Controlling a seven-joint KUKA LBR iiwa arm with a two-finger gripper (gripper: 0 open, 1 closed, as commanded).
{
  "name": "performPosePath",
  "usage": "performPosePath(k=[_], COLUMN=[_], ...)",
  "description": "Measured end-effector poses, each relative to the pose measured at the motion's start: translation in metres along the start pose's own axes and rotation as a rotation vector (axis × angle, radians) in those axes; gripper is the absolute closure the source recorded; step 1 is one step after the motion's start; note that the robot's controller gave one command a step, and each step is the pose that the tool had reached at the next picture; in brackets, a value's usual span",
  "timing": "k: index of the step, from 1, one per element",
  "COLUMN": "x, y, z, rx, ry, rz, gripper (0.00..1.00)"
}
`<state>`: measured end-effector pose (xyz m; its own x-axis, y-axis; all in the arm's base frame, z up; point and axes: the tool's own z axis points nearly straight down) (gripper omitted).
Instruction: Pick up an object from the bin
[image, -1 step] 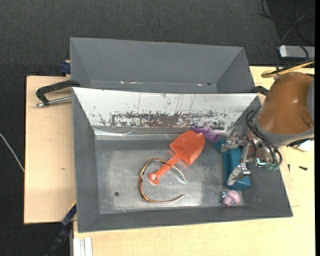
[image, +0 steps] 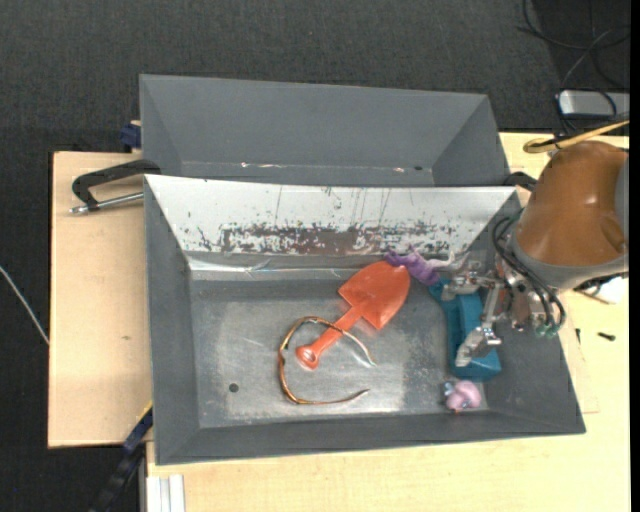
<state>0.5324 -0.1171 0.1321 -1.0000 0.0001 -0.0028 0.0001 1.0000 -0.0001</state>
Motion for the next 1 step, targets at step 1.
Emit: performPosePath(k=[1], x=[-0.0273], y=[0.0495], z=[0.0283], rx=[0.001], ry=[-0.004], rz=[-0.084], gripper=[0.00])
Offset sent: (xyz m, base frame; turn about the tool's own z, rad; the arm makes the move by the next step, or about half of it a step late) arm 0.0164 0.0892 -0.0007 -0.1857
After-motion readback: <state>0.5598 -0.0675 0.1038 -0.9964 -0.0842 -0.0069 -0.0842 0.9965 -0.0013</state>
